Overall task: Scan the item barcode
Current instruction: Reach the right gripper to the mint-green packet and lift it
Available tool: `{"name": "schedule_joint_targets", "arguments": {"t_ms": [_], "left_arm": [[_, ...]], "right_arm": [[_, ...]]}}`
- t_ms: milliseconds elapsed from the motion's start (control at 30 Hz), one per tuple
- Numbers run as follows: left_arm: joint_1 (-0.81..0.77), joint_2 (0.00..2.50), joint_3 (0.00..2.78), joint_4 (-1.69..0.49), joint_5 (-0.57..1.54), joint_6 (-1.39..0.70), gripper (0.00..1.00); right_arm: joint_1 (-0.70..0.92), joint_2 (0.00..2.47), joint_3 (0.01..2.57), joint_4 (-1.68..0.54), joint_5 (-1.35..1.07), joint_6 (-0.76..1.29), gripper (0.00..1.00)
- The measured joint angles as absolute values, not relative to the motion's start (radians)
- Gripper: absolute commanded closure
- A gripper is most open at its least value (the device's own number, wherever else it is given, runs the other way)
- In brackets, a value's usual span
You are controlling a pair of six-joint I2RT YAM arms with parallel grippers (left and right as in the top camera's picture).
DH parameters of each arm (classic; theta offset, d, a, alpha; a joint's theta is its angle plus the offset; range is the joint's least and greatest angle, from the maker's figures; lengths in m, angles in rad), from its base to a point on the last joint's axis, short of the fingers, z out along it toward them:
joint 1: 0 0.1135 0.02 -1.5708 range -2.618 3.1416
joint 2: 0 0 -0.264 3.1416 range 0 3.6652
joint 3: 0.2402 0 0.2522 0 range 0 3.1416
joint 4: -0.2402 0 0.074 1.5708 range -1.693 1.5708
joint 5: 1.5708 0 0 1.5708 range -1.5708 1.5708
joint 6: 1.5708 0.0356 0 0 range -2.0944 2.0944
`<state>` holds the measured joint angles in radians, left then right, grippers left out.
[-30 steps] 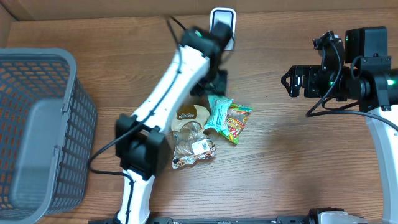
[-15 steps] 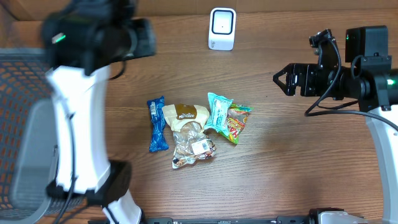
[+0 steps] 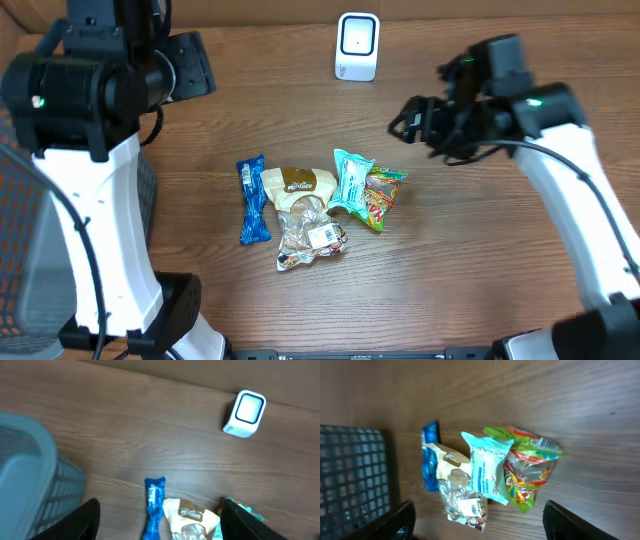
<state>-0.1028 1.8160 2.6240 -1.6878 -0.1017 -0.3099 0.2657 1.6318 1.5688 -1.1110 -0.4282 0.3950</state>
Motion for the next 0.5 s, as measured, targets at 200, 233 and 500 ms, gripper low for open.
{"name": "schedule_joint_targets", "arguments": {"t_ms": [200, 233, 500], "left_arm": [[-0.128, 1.923, 2.624, -1.687, -0.022, -0.310, 0.40], [-0.138, 1.950, 2.624, -1.687, -0.014, -0.310, 0.40], [-0.175, 2.103, 2.614, -1.687, 0.012, -0.311, 0.41]], "right_arm": [[0.389, 1.765, 1.569, -1.076, -0.380, 0.479, 0.23], [0.409, 1.791, 1.569, -1.076, -0.368, 0.495, 0.23], [0.507, 1.883, 1.569, -1.017, -0.252, 0.568, 0.24]]}}
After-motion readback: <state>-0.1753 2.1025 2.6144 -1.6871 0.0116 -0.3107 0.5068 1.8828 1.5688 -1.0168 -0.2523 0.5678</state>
